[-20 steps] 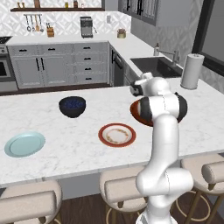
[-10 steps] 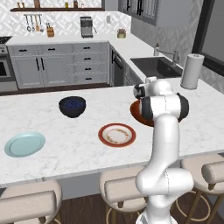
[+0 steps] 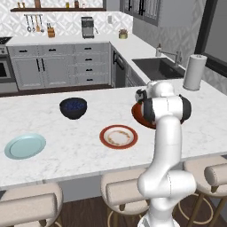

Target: Place one bun and one sausage from the bowl on each plate.

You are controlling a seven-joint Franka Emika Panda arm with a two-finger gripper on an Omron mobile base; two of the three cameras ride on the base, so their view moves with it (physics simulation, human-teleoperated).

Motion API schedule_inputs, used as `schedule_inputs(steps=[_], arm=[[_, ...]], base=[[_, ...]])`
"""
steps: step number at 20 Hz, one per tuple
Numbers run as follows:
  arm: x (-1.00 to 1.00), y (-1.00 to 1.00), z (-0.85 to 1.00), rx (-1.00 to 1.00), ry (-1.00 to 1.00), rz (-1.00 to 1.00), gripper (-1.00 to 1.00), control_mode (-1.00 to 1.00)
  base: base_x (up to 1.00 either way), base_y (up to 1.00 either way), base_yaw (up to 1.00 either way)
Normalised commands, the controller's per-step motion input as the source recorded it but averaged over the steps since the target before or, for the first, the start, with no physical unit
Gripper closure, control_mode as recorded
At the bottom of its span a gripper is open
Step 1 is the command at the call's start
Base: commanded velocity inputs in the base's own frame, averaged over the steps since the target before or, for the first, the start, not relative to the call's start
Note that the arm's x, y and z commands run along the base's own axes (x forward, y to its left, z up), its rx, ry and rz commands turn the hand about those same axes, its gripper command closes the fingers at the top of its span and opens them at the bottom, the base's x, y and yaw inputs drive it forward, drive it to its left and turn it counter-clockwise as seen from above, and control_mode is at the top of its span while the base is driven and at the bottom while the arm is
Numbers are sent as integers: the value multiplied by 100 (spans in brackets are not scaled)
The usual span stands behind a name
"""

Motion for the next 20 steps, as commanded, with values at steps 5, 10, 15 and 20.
schedule_inputs(steps=[5, 10, 15, 20], arm=[[-2, 3, 11, 0, 0, 0, 100, -100], [-43, 23, 59, 4, -1, -3, 100, -100], [-90, 85, 41, 8, -33, -24, 100, -100], [-95, 100, 20, 5, -30, -33, 100, -100]], base=[[0, 0, 0], [0, 0, 0], [0, 0, 0], [0, 0, 0]])
